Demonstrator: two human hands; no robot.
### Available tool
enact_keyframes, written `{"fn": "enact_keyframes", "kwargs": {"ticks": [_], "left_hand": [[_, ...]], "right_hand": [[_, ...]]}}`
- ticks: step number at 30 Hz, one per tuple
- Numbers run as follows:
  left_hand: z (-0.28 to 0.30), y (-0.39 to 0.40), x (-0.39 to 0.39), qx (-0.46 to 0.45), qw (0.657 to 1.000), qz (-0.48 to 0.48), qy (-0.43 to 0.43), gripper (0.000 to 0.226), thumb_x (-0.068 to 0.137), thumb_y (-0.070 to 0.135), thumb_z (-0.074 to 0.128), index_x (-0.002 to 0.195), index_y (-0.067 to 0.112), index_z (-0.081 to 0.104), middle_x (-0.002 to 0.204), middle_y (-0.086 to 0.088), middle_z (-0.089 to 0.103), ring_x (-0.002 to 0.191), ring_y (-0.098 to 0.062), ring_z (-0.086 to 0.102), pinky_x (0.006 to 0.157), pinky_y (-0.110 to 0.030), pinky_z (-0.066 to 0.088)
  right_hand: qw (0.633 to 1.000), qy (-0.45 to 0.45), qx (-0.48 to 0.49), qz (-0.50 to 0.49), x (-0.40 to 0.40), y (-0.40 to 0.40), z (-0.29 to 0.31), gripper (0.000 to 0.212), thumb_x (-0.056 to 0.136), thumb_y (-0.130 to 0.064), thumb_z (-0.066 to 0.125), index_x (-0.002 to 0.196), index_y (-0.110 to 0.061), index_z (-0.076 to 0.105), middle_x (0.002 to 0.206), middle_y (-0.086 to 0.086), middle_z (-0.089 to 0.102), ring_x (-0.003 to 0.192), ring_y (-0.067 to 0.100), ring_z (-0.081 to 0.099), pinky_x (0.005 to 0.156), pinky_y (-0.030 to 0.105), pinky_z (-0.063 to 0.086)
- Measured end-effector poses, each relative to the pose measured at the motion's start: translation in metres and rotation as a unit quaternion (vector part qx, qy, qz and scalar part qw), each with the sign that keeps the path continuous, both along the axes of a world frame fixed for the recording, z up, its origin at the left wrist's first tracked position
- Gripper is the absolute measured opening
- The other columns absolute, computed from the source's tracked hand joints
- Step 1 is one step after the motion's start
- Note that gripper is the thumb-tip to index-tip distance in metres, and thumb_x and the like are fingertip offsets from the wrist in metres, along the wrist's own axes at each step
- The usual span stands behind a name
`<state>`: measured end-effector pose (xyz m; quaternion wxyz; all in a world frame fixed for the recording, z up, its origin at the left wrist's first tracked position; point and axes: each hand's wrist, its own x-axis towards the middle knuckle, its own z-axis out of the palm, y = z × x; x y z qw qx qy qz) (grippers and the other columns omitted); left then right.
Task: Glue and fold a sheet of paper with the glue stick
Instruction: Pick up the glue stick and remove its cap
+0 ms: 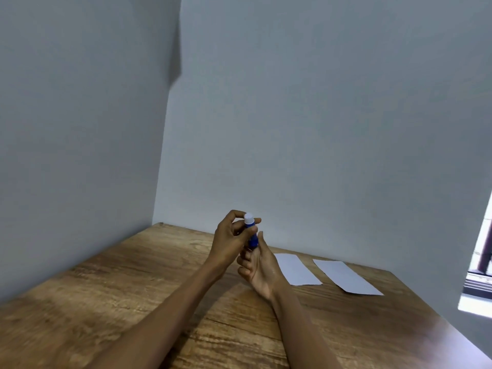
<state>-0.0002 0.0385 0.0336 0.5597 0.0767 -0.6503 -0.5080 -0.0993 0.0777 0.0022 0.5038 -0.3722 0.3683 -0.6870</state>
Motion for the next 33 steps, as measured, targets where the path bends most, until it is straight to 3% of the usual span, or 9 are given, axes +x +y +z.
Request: {"fn": "enact_keyframes", "kwargs": {"ticks": [1,3,6,9,14,20,26,31,33], "left_hand": [[0.0,-0.002,0.001,0.004,1.0,0.007,0.001,0.016,0.088,0.011,0.063,0.091,0.023,0.054,0.1,0.008,0.075,0.093,-0.011,0.07,0.072,-0.017,0.053],[0.0,-0.004,0.004,0.01,1.0,0.01,0.003,0.016,0.087,0.01,0.063,0.091,0.023,0.053,0.1,0.008,0.075,0.093,-0.014,0.07,0.074,-0.02,0.054],[0.001,-0.003,0.004,0.003,1.0,-0.02,-0.006,0.017,0.086,0.008,0.064,0.091,0.02,0.052,0.1,0.004,0.075,0.093,-0.021,0.071,0.077,-0.023,0.056],[0.002,0.002,0.0,-0.026,0.998,-0.058,-0.027,0.018,0.084,0.008,0.066,0.093,0.017,0.053,0.102,0.001,0.075,0.094,-0.021,0.071,0.077,-0.022,0.056],[0.0,0.0,-0.001,-0.027,0.998,-0.045,-0.03,0.017,0.084,0.006,0.065,0.092,0.017,0.054,0.102,0.004,0.075,0.095,-0.016,0.07,0.078,-0.022,0.056],[0.001,-0.006,0.004,0.019,0.999,-0.039,0.0,0.016,0.086,0.004,0.063,0.096,0.01,0.051,0.102,0.002,0.075,0.094,-0.014,0.071,0.076,-0.019,0.055],[0.001,-0.005,-0.001,0.013,0.997,-0.075,-0.019,0.017,0.086,0.007,0.064,0.093,0.016,0.051,0.101,0.003,0.075,0.096,-0.016,0.07,0.079,-0.02,0.054],[-0.004,-0.009,-0.001,-0.006,0.997,-0.062,-0.043,0.025,0.085,0.008,0.065,0.106,0.02,0.059,0.106,0.004,0.074,0.103,-0.01,0.067,0.082,-0.024,0.056],[-0.005,-0.012,-0.001,-0.012,0.998,-0.035,-0.05,0.022,0.085,0.009,0.065,0.105,0.018,0.064,0.106,0.007,0.073,0.105,-0.006,0.065,0.086,-0.024,0.053]], "right_hand": [[1.0,-0.014,-0.011,0.025,0.001,0.001,0.0,0.042,0.093,-0.052,0.041,0.099,-0.014,0.058,0.066,0.0,0.038,0.048,0.007,0.034,0.039,0.02,0.032],[0.997,-0.045,-0.029,0.059,0.0,0.002,0.0,0.034,0.09,-0.042,0.046,0.104,-0.013,0.058,0.068,0.0,0.04,0.05,0.008,0.036,0.041,0.02,0.035],[0.995,-0.05,-0.039,0.072,-0.007,0.005,-0.001,0.031,0.089,-0.042,0.05,0.086,-0.013,0.058,0.056,-0.003,0.037,0.044,0.007,0.032,0.039,0.02,0.032],[0.999,-0.021,-0.021,0.035,-0.014,0.007,-0.003,0.044,0.086,-0.053,0.051,0.065,-0.015,0.053,0.049,-0.003,0.031,0.04,0.008,0.028,0.036,0.021,0.028],[0.998,-0.027,-0.03,0.044,-0.011,0.009,-0.003,0.042,0.091,-0.048,0.046,0.107,-0.016,0.067,0.075,0.002,0.047,0.051,0.008,0.04,0.044,0.021,0.036],[0.999,-0.037,-0.022,0.023,-0.012,0.009,-0.002,0.032,0.089,-0.033,0.052,0.107,-0.01,0.065,0.084,0.005,0.06,0.081,0.016,0.056,0.068,0.032,0.051],[0.998,-0.064,-0.014,0.024,-0.014,0.011,0.0,0.032,0.085,-0.04,0.054,0.079,-0.009,0.062,0.065,0.003,0.046,0.059,0.014,0.048,0.058,0.031,0.048],[0.998,-0.044,-0.002,0.052,-0.014,0.009,-0.003,0.039,0.096,-0.041,0.04,0.103,-0.009,0.06,0.076,0.005,0.053,0.063,0.014,0.05,0.058,0.029,0.048],[0.998,-0.043,-0.008,0.045,-0.016,0.008,-0.003,0.034,0.096,-0.037,0.041,0.1,-0.008,0.059,0.074,0.004,0.053,0.062,0.013,0.049,0.058,0.028,0.047]]}}
